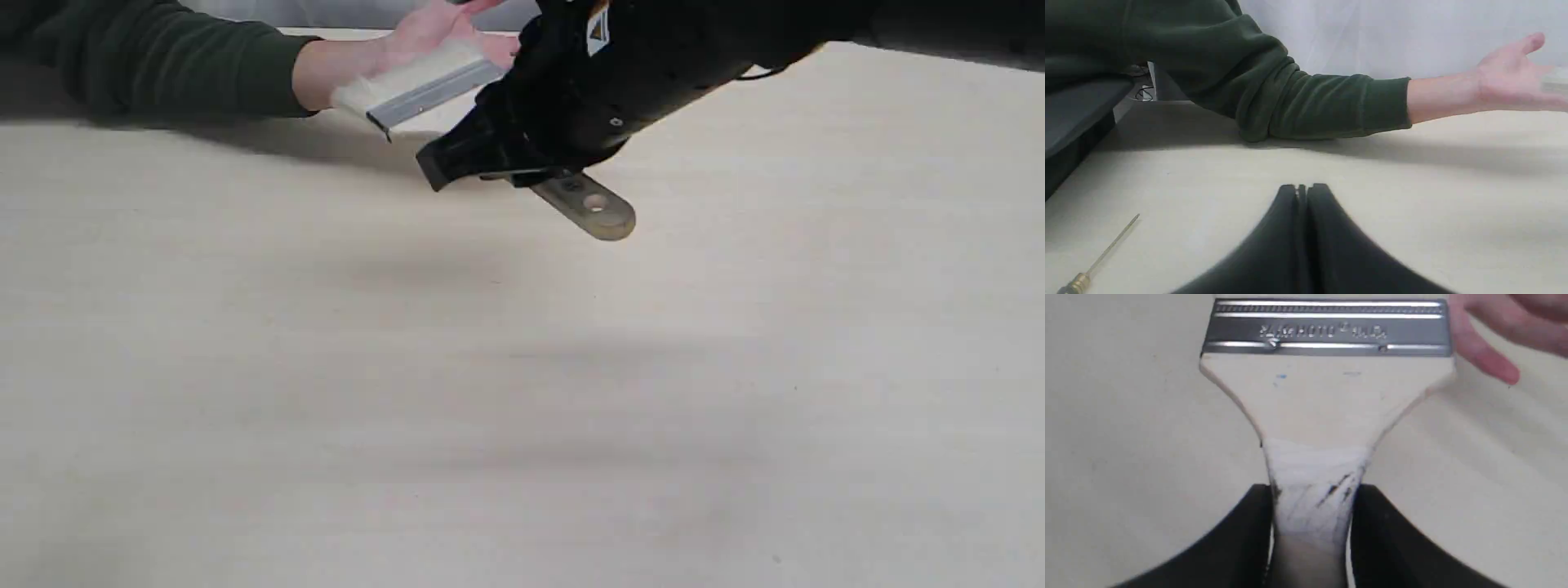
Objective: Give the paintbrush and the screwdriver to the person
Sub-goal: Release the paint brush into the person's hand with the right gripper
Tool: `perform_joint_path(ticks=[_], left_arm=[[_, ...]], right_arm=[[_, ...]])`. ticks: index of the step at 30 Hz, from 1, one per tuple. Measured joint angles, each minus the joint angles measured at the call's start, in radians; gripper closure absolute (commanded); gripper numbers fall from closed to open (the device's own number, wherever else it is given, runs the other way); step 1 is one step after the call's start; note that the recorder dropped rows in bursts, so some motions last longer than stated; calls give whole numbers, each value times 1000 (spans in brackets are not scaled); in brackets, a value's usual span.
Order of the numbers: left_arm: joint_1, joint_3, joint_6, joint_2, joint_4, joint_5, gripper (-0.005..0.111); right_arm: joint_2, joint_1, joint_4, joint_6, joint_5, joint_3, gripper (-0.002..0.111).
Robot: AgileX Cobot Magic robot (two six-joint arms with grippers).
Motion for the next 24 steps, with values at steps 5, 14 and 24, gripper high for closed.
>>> perform_joint_path(ticks=[5,14,24], left_arm=[[0,0,0,0,0,0,107],[0,0,0,0,0,0,107],[0,0,0,0,0,0,107]], right_arm=[[24,0,-131,88,-8,-86,104],[100,-15,-426,298,31,-236,104],[292,-39,-441,306,59,-397,104]])
